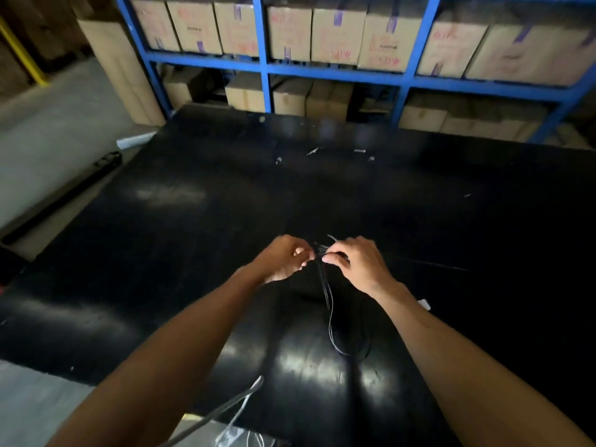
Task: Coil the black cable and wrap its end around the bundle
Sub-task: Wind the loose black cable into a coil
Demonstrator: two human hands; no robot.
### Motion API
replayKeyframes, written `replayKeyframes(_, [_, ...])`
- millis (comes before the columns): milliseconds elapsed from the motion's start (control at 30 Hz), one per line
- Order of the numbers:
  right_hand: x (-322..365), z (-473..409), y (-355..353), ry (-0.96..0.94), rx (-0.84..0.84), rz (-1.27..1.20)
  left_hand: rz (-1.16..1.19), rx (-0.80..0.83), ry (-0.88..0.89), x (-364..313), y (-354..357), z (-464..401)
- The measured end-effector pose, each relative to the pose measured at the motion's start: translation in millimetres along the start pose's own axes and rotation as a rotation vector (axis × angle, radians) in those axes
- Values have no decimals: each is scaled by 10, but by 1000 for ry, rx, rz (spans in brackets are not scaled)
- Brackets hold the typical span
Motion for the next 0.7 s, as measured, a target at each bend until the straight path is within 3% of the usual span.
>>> replayKeyframes(200, [-400,-113,-271,186,200,-72,78,43,26,-558,6,-320])
replayKeyframes(333, [-606,-114,-383,456,319,-542,48,-3,55,-754,191,-495])
replayKeyframes(400, [-672,-115,-438,566,408,-630,44,-29,55,-813,273,-554])
replayKeyframes(700, [-1114,-72,-566,463,105,-568,353,152,-43,-1029,428,-837])
Point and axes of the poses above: each hand's wrist, its own z-axis away from the middle knuckle, its own y-axis out of the palm, x = y × z, the point moved 4 cm from there along -z, towards the middle knuckle, and after that the axes turned 13 degrees about z, right-handed, at the moved point
